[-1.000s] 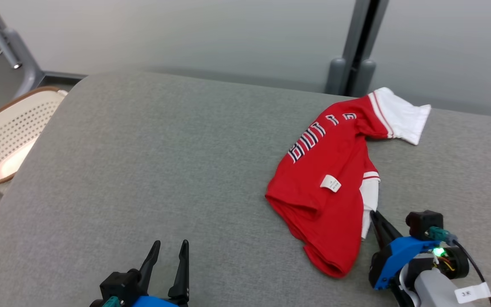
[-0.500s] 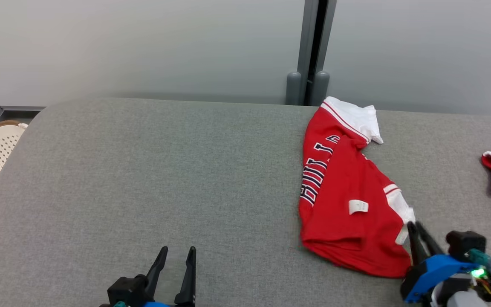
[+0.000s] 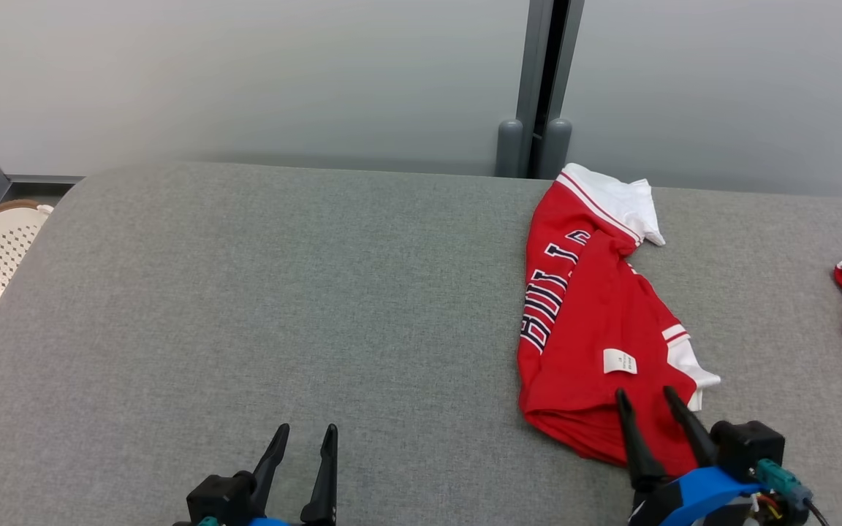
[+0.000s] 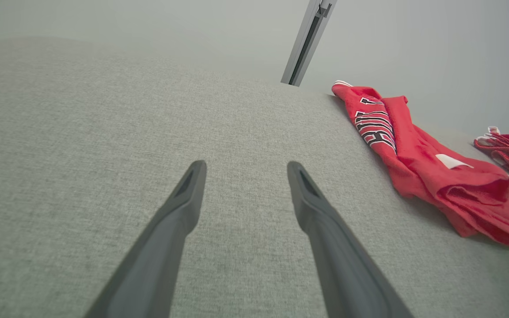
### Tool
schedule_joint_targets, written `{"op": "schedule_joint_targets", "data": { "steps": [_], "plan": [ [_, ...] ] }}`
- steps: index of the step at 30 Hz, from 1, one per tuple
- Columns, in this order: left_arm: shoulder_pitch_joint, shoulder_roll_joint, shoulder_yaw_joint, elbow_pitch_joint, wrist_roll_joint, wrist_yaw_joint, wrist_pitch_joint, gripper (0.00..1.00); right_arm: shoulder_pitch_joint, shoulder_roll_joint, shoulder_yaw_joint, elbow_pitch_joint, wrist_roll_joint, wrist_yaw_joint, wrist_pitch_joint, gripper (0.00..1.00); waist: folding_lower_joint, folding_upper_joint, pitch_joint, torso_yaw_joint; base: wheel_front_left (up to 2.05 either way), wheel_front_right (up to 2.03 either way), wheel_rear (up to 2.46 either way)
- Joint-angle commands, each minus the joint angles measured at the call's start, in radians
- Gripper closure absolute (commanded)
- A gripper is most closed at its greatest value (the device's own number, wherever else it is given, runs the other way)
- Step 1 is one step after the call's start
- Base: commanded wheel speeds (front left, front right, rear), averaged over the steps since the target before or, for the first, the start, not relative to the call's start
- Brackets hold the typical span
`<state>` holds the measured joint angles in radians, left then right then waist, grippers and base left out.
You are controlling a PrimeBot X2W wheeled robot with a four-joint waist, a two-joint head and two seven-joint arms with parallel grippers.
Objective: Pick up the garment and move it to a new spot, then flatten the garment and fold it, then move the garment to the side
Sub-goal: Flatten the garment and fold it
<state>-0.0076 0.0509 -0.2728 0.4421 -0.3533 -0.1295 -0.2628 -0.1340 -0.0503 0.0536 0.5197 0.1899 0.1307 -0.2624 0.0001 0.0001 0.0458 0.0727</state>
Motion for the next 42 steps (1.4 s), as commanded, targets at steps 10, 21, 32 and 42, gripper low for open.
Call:
{"op": "schedule_joint_targets", "data": {
  "steps": [10,21,32,42],
  "plan": [
    [0.012,0.0,0.006,0.006,0.001,-0.002,-0.003,0.0,0.021,-0.002,0.087,0.043,0.066,0.0,-0.003,0.0,-0.0001,-0.0001,-0.003,0.015,0.0,0.0,0.0],
    [0.002,0.0,0.005,0.01,0.003,-0.002,-0.003,0.0,-0.064,-0.002,0.141,0.046,0.092,0.0,-0.003,1.0,-0.0001,-0.0001,0.003,0.044,0.0,0.0,0.0],
    [0.003,0.001,-0.024,0.02,-0.003,-0.002,-0.003,0.0,-0.226,-0.003,0.302,-0.051,0.188,0.0,-0.003,1.0,-0.0001,-0.0001,-0.011,0.117,0.0,0.0,0.0],
    [0.045,0.0,0.006,0.015,0.014,-0.002,-0.003,0.0,-0.183,-0.003,0.253,-0.058,0.202,0.0,-0.003,0.0,-0.0001,-0.0001,-0.032,0.13,0.0,0.0,0.0]
  ]
}}
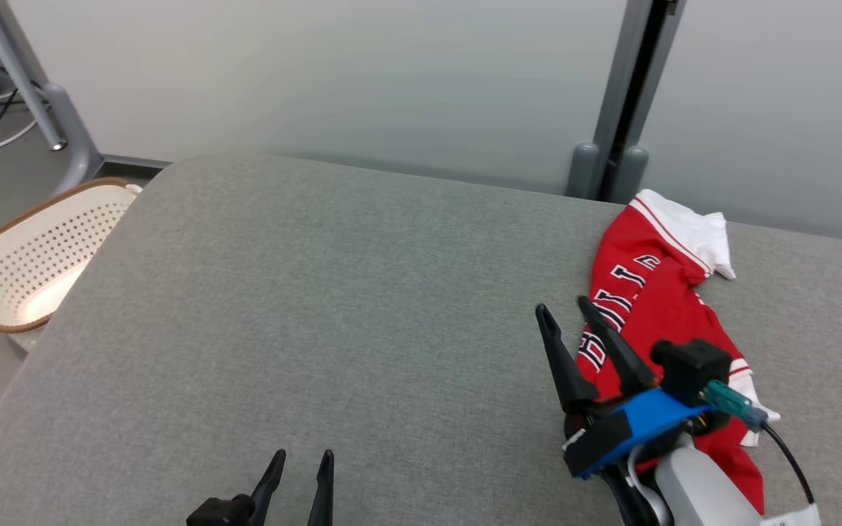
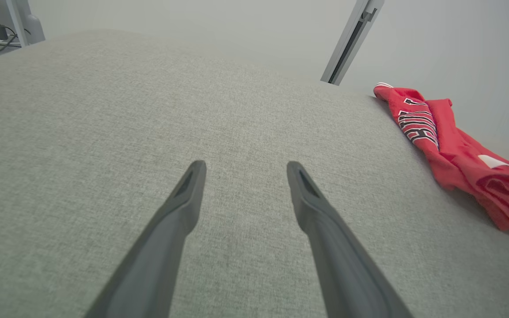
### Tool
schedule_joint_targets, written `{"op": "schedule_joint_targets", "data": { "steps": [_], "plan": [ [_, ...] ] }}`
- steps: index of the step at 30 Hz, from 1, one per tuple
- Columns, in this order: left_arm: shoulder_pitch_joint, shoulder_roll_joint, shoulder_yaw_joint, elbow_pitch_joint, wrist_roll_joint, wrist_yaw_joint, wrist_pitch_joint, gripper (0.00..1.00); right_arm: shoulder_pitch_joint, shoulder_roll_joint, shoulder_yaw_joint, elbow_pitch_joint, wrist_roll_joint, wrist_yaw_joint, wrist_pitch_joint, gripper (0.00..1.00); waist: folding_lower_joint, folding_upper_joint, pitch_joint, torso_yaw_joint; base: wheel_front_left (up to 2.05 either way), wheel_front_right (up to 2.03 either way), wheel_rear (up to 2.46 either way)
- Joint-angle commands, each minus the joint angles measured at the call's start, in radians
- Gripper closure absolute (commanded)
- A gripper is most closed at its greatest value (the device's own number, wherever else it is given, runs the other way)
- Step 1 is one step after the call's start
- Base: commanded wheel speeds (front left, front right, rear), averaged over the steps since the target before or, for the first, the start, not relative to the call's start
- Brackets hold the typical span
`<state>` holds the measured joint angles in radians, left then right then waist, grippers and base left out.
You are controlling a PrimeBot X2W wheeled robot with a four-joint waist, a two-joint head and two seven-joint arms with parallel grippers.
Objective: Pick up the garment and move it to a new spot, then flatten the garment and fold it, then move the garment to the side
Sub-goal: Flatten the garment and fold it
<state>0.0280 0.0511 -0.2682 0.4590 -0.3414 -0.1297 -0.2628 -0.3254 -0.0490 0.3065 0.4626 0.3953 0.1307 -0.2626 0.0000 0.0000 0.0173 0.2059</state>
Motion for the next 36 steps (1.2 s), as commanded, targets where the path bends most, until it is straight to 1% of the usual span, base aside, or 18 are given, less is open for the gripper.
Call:
{"op": "schedule_joint_targets", "data": {
  "steps": [1,5,11,14,17,21,24,28,31,36],
  "plan": [
    [0.011,0.0,0.006,-0.002,0.005,-0.002,-0.003,0.0,0.021,-0.004,-0.014,-0.001,-0.009,0.0,-0.003,0.0,0.0,0.0,-0.006,-0.011,0.0,0.0,0.0],
    [0.011,0.0,0.018,-0.007,0.012,-0.002,-0.003,0.0,0.09,-0.004,-0.112,-0.001,-0.046,0.0,-0.003,0.0,0.0,0.0,-0.013,-0.051,0.0,0.0,0.0],
    [-0.002,0.0,0.04,-0.018,0.02,-0.002,-0.003,0.0,0.199,-0.003,-0.274,-0.002,-0.133,0.0,-0.003,0.0,0.0,0.0,-0.018,-0.114,0.0,0.0,0.0],
    [-0.007,0.0,0.051,-0.021,0.027,-0.002,-0.003,0.0,0.247,-0.003,-0.335,0.001,-0.16,0.0,-0.003,0.0,0.0,0.0,-0.017,-0.136,0.0,0.0,0.0],
    [-0.008,0.0,0.057,-0.025,0.037,-0.002,-0.003,0.0,0.283,-0.003,-0.37,0.016,-0.168,0.0,-0.003,0.0,0.0,0.0,-0.016,-0.149,0.0,0.0,0.0],
    [-0.003,0.0,0.064,-0.031,0.045,-0.002,-0.003,0.0,0.302,-0.003,-0.37,0.027,-0.163,0.0,-0.003,0.0,0.0,0.0,-0.014,-0.158,0.0,0.0,0.0],
    [-0.001,0.0,0.062,-0.032,0.051,-0.002,-0.003,0.0,0.286,-0.003,-0.346,0.023,-0.168,0.0,-0.003,0.0,0.0,0.0,-0.012,-0.158,0.0,0.0,0.0],
    [-0.005,0.0,0.056,-0.029,0.05,-0.002,-0.003,0.0,0.253,-0.003,-0.276,0.007,-0.221,0.0,-0.003,0.0,0.0,0.0,-0.009,-0.148,0.0,0.0,0.0],
    [-0.006,0.0,0.056,-0.026,0.043,-0.002,-0.003,0.0,0.228,-0.003,-0.232,0.018,-0.268,0.0,-0.003,0.0,0.0,0.0,-0.005,-0.136,0.0,0.0,0.0],
    [-0.001,0.0,0.053,-0.022,0.033,-0.002,-0.003,0.0,0.189,-0.003,-0.228,0.074,-0.393,0.0,-0.003,0.0,0.0,0.0,0.003,-0.118,0.0,0.0,0.0]
  ]
}}
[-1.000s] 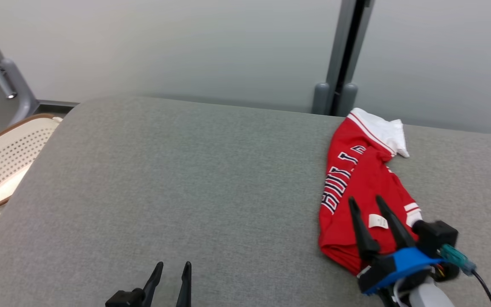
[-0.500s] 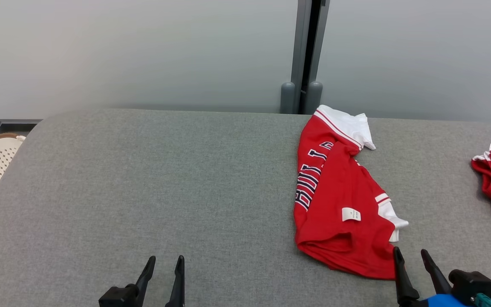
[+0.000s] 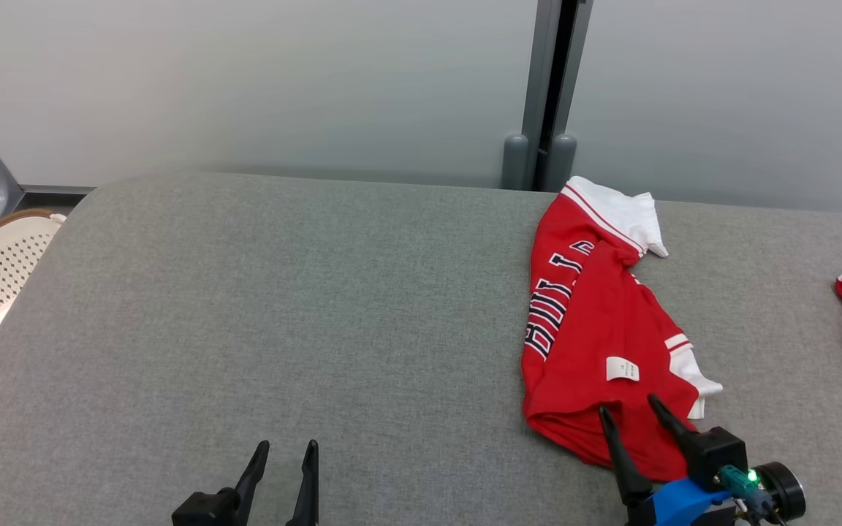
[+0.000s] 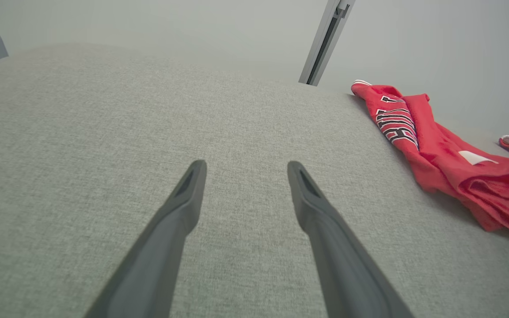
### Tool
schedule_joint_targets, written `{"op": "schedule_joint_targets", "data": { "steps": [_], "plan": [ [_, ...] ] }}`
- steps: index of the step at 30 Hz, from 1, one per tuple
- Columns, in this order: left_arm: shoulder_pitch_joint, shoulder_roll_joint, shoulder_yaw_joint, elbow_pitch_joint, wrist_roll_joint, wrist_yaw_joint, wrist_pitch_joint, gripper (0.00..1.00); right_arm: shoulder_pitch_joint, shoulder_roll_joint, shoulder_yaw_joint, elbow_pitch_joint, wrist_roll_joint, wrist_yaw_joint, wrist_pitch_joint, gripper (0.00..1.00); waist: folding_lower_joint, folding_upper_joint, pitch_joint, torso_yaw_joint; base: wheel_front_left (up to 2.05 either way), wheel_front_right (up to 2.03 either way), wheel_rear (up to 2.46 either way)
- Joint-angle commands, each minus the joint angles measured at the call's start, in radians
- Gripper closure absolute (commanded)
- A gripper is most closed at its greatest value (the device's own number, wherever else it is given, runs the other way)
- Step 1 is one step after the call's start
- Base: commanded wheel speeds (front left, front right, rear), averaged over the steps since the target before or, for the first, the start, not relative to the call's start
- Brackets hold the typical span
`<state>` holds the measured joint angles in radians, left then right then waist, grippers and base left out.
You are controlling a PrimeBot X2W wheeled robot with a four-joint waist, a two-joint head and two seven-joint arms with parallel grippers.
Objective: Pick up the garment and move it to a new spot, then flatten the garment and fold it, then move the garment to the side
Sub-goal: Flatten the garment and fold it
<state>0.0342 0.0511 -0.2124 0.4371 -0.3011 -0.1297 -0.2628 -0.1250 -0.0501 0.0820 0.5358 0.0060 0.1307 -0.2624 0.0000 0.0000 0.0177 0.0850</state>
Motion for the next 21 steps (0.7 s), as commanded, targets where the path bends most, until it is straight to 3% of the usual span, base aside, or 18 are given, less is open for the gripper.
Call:
{"op": "schedule_joint_targets", "data": {
  "steps": [1,8,9,10,11,12,21],
  "plan": [
    [-0.006,0.0,-0.003,-0.001,-0.008,-0.002,-0.003,0.0,-0.018,-0.003,-0.01,0.015,-0.017,0.0,-0.003,0.0,0.0,0.0,0.003,0.005,0.0,0.0,0.0],
    [-0.011,0.0,-0.002,0.0,-0.014,-0.002,-0.003,0.0,-0.062,-0.002,-0.035,0.085,-0.075,0.0,-0.003,0.0,0.0,0.0,0.016,0.009,0.0,0.0,0.0],
    [-0.013,0.0,-0.003,0.0,-0.014,-0.002,-0.003,0.0,-0.069,-0.002,-0.034,0.095,-0.08,0.0,-0.003,0.11,0.0,0.0,0.018,0.009,0.0,0.0,0.0],
    [-0.017,0.0,-0.005,0.0,-0.014,-0.002,-0.003,0.0,-0.076,-0.002,-0.032,0.106,-0.083,0.0,-0.003,0.51,0.0,0.0,0.02,0.01,0.0,0.0,0.0],
    [-0.021,0.0,-0.007,-0.001,-0.014,-0.002,-0.003,0.0,-0.081,-0.002,-0.024,0.114,-0.081,0.0,-0.003,0.64,0.0,0.0,0.022,0.01,0.0,0.0,0.0],
    [-0.024,0.0,-0.009,-0.001,-0.015,-0.002,-0.003,0.0,-0.089,-0.002,-0.012,0.108,-0.072,0.0,-0.003,1.0,0.0,0.0,0.024,0.011,0.0,0.0,0.0],
    [-0.046,0.0,-0.04,0.002,-0.023,-0.002,-0.003,0.0,-0.16,-0.002,0.173,-0.039,0.106,0.0,-0.003,1.0,0.0,0.0,0.044,0.047,0.0,0.0,0.0]
  ]
}}
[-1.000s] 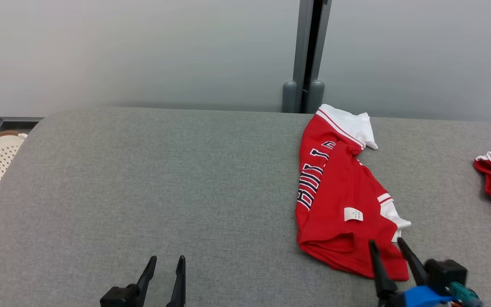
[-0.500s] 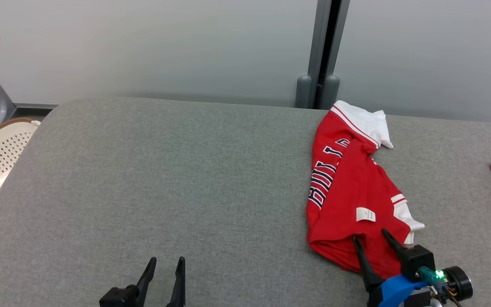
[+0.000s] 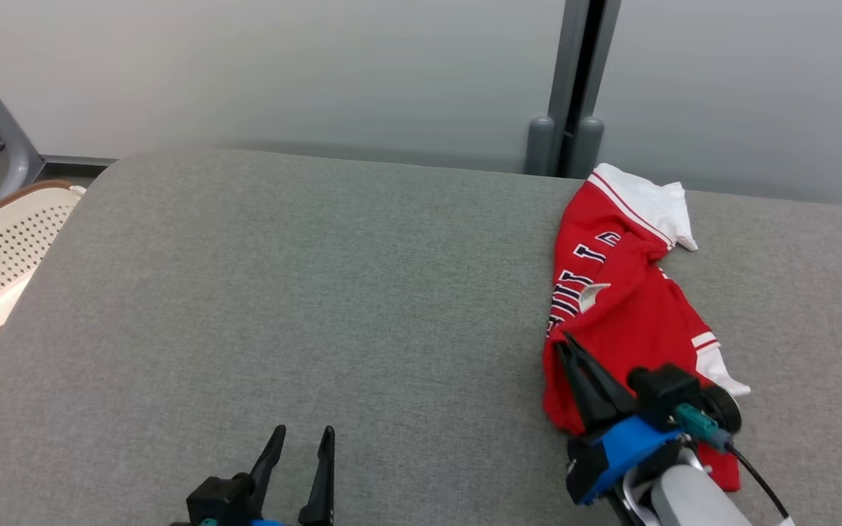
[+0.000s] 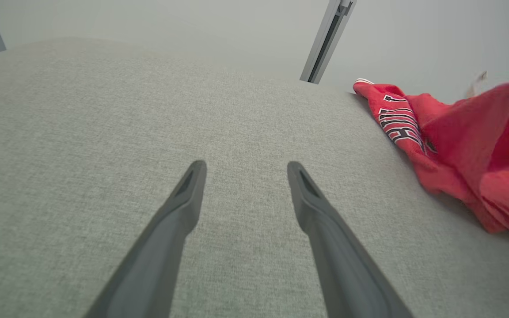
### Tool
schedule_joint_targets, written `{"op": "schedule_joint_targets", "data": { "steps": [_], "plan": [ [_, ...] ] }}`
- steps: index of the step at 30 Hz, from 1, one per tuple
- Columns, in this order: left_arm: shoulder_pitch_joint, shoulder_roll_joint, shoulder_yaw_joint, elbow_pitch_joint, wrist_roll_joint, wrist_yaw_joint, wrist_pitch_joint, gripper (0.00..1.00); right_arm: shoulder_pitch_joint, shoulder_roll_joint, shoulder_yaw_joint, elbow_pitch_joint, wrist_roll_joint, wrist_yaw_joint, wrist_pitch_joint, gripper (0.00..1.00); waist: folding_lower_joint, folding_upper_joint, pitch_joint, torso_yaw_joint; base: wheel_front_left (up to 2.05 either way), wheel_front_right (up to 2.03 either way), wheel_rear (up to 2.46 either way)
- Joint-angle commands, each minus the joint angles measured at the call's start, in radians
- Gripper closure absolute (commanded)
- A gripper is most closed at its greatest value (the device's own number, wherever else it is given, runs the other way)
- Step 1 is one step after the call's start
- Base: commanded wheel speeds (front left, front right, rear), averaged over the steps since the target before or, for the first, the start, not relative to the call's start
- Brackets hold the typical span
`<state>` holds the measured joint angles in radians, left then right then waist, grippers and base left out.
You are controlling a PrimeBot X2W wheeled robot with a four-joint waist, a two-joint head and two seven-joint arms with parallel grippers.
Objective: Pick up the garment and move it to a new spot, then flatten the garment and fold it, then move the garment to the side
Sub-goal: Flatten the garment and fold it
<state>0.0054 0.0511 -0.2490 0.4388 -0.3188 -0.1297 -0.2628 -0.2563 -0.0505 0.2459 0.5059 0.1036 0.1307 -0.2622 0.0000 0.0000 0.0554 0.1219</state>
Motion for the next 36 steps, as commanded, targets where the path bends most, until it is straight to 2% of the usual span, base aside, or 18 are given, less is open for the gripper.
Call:
{"op": "schedule_joint_targets", "data": {
  "steps": [1,5,9,15,20,21,22,25,31,36],
  "plan": [
    [-0.018,0.0,-0.009,0.001,-0.007,-0.002,-0.003,0.0,-0.051,-0.001,0.04,-0.017,0.04,0.0,-0.003,1.0,0.0,0.0,0.007,0.021,0.0,0.0,0.0],
    [-0.036,0.0,-0.037,0.003,-0.015,-0.002,-0.003,0.0,-0.183,-0.001,0.159,-0.003,0.122,0.0,-0.003,1.0,0.0,0.0,0.017,0.089,0.0,0.0,0.0],
    [-0.047,0.0,-0.071,0.006,-0.025,-0.002,-0.003,0.0,-0.35,-0.002,0.255,0.056,0.153,0.0,-0.003,1.0,0.0,0.0,0.033,0.179,0.0,0.0,0.0],
    [-0.069,0.0,-0.123,0.011,-0.051,-0.002,-0.003,0.0,-0.562,-0.002,0.298,0.224,0.16,0.0,-0.003,1.0,0.0,0.0,0.071,0.327,0.0,0.0,0.0],
    [-0.075,0.0,-0.137,0.011,-0.067,-0.002,-0.003,0.0,-0.657,-0.002,0.281,0.307,0.163,0.0,-0.003,1.0,0.0,0.0,0.092,0.384,0.0,0.0,0.0],
    [-0.076,-0.001,-0.138,0.01,-0.067,-0.002,-0.003,0.0,-0.675,-0.003,0.274,0.32,0.161,0.0,-0.003,0.69,0.0,0.0,0.095,0.39,0.0,0.0,0.0],
    [-0.076,-0.001,-0.137,0.011,-0.069,-0.002,-0.003,0.0,-0.686,-0.003,0.263,0.329,0.168,0.0,-0.003,0.0,0.0,0.0,0.097,0.393,0.0,0.0,0.0],
    [-0.074,0.0,-0.129,0.012,-0.073,-0.002,-0.003,0.0,-0.709,-0.003,0.25,0.358,0.194,0.0,-0.003,0.0,0.0,0.0,0.1,0.383,0.0,0.0,0.0],
    [-0.079,0.0,-0.101,0.006,-0.062,-0.002,-0.003,0.0,-0.663,-0.003,0.219,0.354,0.197,0.0,-0.003,0.0,0.0,0.0,0.095,0.296,0.0,0.0,0.0],
    [-0.08,0.0,-0.077,0.003,-0.047,-0.002,-0.003,0.0,-0.567,-0.002,0.109,0.346,0.147,0.0,-0.003,0.0,0.0,0.0,0.078,0.205,0.0,0.0,0.0]
  ]
}}
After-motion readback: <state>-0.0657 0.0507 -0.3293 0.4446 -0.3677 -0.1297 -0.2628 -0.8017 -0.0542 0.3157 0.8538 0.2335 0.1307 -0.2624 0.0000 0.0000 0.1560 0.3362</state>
